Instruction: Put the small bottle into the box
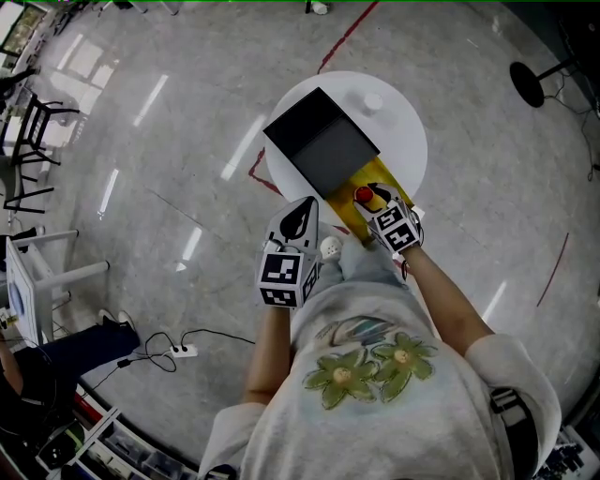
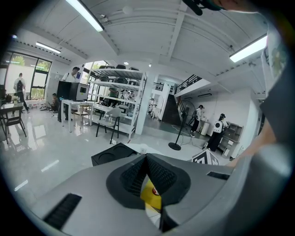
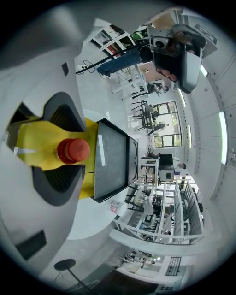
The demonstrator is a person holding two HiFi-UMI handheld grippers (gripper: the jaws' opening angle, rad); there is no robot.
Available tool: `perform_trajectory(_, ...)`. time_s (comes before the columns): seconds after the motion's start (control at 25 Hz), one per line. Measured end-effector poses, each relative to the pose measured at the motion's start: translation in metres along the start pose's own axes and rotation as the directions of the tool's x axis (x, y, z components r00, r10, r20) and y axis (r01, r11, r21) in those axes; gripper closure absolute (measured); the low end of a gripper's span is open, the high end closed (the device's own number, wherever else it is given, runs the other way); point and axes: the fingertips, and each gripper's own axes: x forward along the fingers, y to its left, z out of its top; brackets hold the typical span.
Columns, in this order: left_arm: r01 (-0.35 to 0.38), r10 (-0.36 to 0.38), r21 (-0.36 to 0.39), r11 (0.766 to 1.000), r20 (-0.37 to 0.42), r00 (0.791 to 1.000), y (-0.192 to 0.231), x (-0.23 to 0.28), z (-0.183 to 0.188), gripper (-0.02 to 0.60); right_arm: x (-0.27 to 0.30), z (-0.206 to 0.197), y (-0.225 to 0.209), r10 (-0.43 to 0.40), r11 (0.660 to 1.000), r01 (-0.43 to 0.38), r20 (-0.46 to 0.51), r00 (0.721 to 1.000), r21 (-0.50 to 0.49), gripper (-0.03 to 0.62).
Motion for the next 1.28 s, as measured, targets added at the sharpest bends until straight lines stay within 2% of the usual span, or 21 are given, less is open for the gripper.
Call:
perform_trajectory(0.2, 0.006, -0.006, 0.002, 1.000, 0.015, 1.000, -0.007, -0.001, 0.002, 0.578, -0.017, 0.013, -0.001, 0.004, 0.999, -0.005, 0.037, 0.999, 0.033, 0.362)
perform_trajectory(0.36, 0.017, -0.017, 0.010, 1.000, 0.027, 1.000, -0.012, -0.001, 0.009, 0.578, -0.043, 0.046, -0.004, -0.019, 0.998, 0.011, 0.128, 0.992, 0.056, 0.381)
perform_trajectory(0.52, 0.030, -0.031, 0.018, 0.999, 0.033, 0.999, -0.018, -0.001, 0.015, 0.578, -0.076, 0.081, -0.002, -0.049, 0.999, 0.045, 0.223, 0.974, 0.023, 0.382)
perform_trajectory(0.68, 0.040, -0.042, 0.029, 0.999, 0.050, 0.998, -0.025, -0.001, 0.022, 0.578, -0.108, 0.109, 0.001, -0.080, 0.996, 0.088, 0.320, 0.944, -0.011, 0.435)
perform_trajectory(0.8, 0.043, -0.045, 0.034, 0.998, 0.060, 0.997, -0.031, 0.001, 0.027, 0.578, -0.129, 0.124, 0.000, -0.106, 0.993, 0.114, 0.375, 0.921, 0.000, 0.485)
perform_trajectory(0.92, 0.048, -0.051, 0.039, 0.998, 0.073, 0.996, -0.037, 0.001, 0.032, 0.578, -0.146, 0.134, -0.001, -0.135, 0.990, 0.138, 0.414, 0.900, 0.024, 0.581)
perform_trajectory(1.28, 0.061, -0.067, 0.054, 0.997, 0.102, 0.993, -0.057, 0.001, 0.041, 0.578, -0.177, 0.140, 0.002, -0.154, 0.986, 0.165, 0.470, 0.869, 0.019, 0.591)
